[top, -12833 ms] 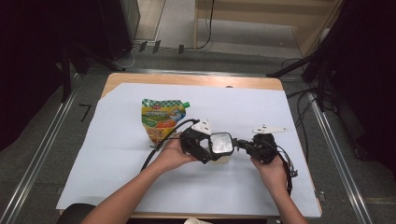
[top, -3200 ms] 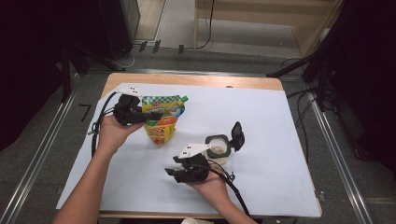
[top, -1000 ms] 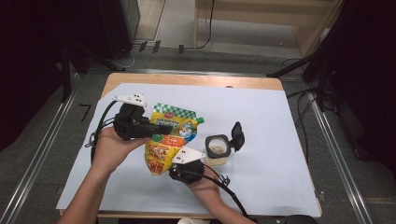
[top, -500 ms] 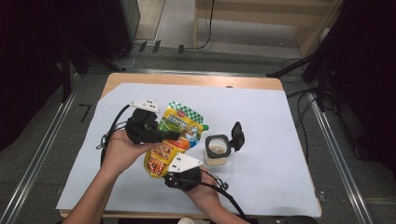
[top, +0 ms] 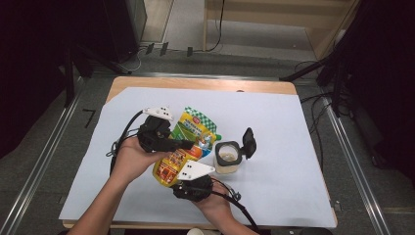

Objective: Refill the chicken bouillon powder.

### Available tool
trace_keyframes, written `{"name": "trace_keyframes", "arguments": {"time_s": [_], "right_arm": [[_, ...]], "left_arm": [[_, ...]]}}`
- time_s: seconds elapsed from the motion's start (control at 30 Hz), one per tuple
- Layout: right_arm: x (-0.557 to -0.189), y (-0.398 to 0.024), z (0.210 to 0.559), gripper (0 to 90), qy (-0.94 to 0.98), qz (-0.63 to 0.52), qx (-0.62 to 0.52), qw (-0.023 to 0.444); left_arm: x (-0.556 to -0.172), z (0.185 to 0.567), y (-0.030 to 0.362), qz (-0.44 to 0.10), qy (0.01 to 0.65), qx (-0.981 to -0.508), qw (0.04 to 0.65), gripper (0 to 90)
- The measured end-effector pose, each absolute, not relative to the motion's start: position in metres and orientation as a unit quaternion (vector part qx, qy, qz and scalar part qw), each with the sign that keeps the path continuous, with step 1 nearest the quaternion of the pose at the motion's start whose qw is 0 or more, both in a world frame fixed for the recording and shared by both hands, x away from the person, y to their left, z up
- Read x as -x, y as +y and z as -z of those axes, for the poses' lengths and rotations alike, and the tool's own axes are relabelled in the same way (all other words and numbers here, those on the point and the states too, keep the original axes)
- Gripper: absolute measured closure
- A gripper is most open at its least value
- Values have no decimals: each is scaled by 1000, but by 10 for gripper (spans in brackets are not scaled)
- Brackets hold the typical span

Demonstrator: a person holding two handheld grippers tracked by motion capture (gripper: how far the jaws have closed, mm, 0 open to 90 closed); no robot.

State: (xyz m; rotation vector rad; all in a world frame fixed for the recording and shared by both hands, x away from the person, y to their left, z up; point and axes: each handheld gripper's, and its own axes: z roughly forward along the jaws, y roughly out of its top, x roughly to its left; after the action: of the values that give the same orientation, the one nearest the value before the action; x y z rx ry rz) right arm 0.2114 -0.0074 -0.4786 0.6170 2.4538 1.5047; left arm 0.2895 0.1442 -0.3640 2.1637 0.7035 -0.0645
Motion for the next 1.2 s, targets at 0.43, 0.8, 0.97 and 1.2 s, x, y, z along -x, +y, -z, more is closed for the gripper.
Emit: {"name": "trace_keyframes", "arguments": {"time_s": [0.43, 0.8, 0.97, 1.2], "right_arm": [[-207, -9, 476, 583, 831, -508, -211, 86], [-201, -10, 473, 565, 832, -507, -213, 75], [-198, -10, 472, 557, 831, -509, -213, 68], [-195, -10, 471, 544, 828, -513, -216, 62]], "left_arm": [[-292, 367, 135, 32, 280, -868, 408, 764], [-295, 370, 127, 48, 280, -871, 401, 750], [-297, 371, 122, 57, 278, -872, 398, 732], [-299, 375, 113, 67, 275, -876, 392, 711]]}}
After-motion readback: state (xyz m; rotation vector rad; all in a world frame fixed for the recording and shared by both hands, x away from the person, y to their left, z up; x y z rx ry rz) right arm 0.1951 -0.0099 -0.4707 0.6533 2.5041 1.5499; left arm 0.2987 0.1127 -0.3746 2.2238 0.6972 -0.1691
